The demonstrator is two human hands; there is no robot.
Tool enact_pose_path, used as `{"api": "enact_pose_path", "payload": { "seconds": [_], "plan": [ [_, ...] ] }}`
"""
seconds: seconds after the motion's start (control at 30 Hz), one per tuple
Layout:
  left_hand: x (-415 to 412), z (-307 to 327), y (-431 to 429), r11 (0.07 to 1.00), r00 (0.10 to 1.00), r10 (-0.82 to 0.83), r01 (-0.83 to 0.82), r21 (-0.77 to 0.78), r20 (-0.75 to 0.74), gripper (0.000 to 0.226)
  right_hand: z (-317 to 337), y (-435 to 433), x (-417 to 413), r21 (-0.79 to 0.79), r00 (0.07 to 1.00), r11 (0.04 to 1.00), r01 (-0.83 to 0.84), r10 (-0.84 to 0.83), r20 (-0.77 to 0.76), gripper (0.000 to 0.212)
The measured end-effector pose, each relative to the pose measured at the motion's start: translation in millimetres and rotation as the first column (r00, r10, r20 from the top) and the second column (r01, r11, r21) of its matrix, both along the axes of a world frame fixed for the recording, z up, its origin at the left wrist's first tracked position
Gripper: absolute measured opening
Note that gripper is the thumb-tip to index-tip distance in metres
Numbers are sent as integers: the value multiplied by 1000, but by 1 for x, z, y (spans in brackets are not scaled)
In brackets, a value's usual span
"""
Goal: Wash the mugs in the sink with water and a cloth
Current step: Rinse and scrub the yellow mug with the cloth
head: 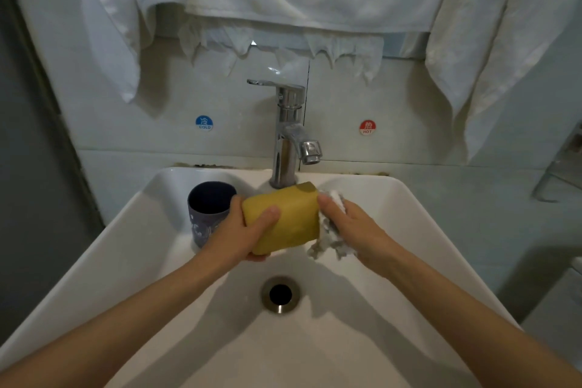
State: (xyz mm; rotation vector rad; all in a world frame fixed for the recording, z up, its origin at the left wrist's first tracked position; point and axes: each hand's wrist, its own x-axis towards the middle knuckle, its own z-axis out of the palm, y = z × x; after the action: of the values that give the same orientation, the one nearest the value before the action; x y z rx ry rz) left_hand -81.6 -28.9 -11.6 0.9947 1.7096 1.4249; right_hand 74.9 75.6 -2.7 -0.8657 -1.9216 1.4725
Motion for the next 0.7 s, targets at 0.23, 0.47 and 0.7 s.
{"api": "enact_pose_path", "payload": {
  "seconds": [0.23, 0.47, 0.7],
  "plan": [
    [-4, -6, 1, 991, 931, -87, 118, 68, -354, 53, 8, -5, 2, -224, 996, 973, -57, 39, -85, 28],
    [-6, 5, -4, 979, 872, -91, 167, -118, 481, 48, 17, -8, 11, 169, 938, 931, -323, 291, 189, 12],
    [-1, 5, -3, 979, 921, -66, 134, 154, -385, 60, 22, -11, 10, -87, 989, 986, -142, 138, -51, 85]
  ]
}}
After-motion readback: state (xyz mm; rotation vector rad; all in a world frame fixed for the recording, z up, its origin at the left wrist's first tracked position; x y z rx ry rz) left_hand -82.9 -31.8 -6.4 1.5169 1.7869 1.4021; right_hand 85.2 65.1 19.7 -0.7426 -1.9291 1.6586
